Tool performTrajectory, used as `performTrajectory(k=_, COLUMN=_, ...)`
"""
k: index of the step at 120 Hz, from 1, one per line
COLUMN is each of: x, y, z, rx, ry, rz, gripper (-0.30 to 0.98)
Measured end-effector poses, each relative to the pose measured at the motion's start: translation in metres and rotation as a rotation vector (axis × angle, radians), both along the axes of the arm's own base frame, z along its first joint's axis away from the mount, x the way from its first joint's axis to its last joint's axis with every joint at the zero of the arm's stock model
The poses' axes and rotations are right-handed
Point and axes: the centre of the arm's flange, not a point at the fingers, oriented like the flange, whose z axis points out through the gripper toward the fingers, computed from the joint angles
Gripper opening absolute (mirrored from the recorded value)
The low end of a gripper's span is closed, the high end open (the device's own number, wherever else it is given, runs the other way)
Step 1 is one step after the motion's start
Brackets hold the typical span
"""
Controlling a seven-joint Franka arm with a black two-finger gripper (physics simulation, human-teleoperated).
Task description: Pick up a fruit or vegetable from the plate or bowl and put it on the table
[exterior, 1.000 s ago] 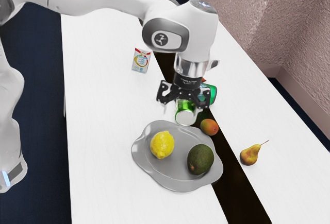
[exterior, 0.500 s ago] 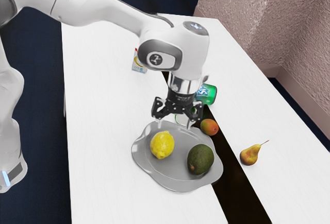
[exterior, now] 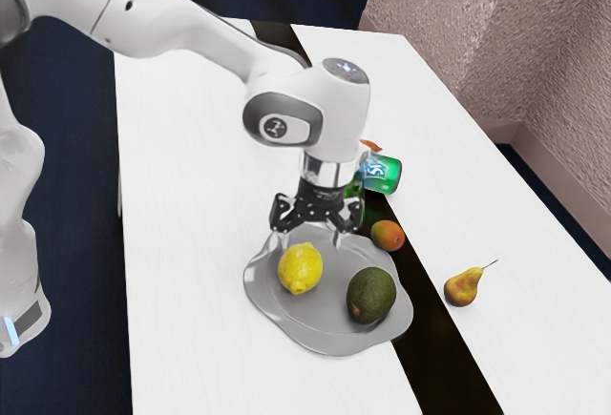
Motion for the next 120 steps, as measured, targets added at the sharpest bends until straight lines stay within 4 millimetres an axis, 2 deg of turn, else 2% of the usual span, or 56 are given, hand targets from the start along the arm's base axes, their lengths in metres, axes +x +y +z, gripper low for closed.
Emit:
performTrajectory(k=43, x=-0.015, y=0.012, z=-0.004, rx=-0.003, ry=-0.005, rz=0.033, gripper=0.69)
performTrajectory(k=97, x=-0.013, y=0.004, z=-0.016, rx=-0.003, ry=-0.006, rz=0.032, gripper=0.69)
performTrajectory(k=120, x=-0.014, y=-0.008, z=-0.019, rx=-0.004, ry=-0.014, rz=0.014, gripper=0.69)
